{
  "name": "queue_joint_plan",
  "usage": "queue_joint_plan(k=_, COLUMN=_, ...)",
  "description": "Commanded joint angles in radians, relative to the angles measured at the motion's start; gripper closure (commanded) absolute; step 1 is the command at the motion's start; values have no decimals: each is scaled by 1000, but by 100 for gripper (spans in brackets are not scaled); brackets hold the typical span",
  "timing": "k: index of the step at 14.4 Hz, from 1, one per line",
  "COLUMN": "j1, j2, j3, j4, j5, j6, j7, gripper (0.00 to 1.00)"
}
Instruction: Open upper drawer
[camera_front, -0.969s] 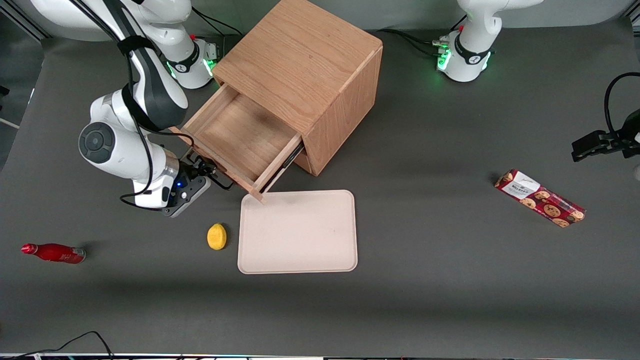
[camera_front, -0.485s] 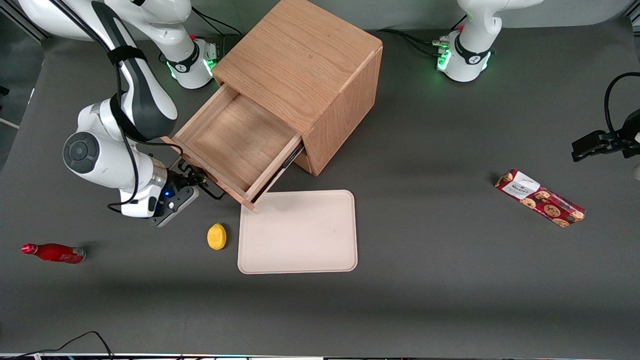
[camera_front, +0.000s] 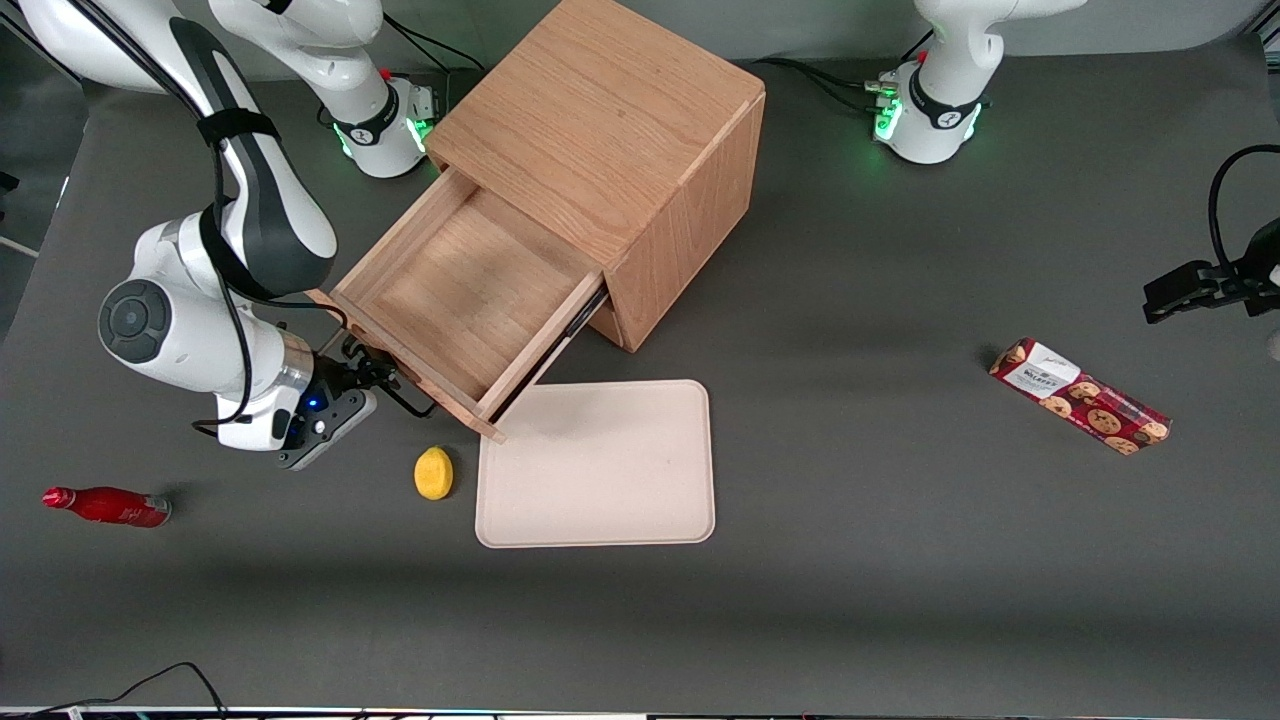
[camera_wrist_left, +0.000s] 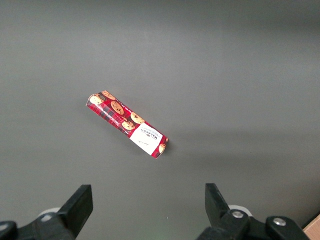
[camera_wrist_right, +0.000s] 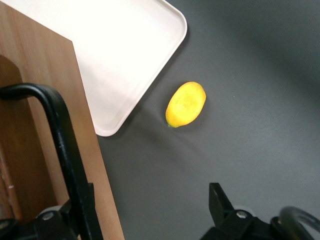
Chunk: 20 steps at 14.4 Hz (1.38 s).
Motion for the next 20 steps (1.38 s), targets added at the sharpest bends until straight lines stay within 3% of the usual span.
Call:
queue_joint_plan(k=1, j1=-18, j2=27, j3=-7, j4=12, j5=-47, j6=2, j7=-28, gripper=0)
queue_joint_plan(k=5, j1=-18, j2=18, j3=-5, j4=16, j5=-45, j6=-18, j7=-34, gripper=0)
queue_joint_plan(k=13, j1=-15, j2=-49, j3=-34, j4=225, j5=-31, j6=-308, j7=-7, gripper=0)
queue_joint_plan(k=17, j1=22, j2=-189, j3=-129, j4=219, j5=-39, j6=-348, j7=151, gripper=0)
queue_joint_plan(k=19, j1=57, j2=-267, j3=-206, j4=214, j5=-38, j6=-409, j7=418, gripper=0)
queue_joint_plan(k=20, j1=60, j2=-295, j3=-226, j4=207, j5=-38, j6=-418, j7=468, gripper=0)
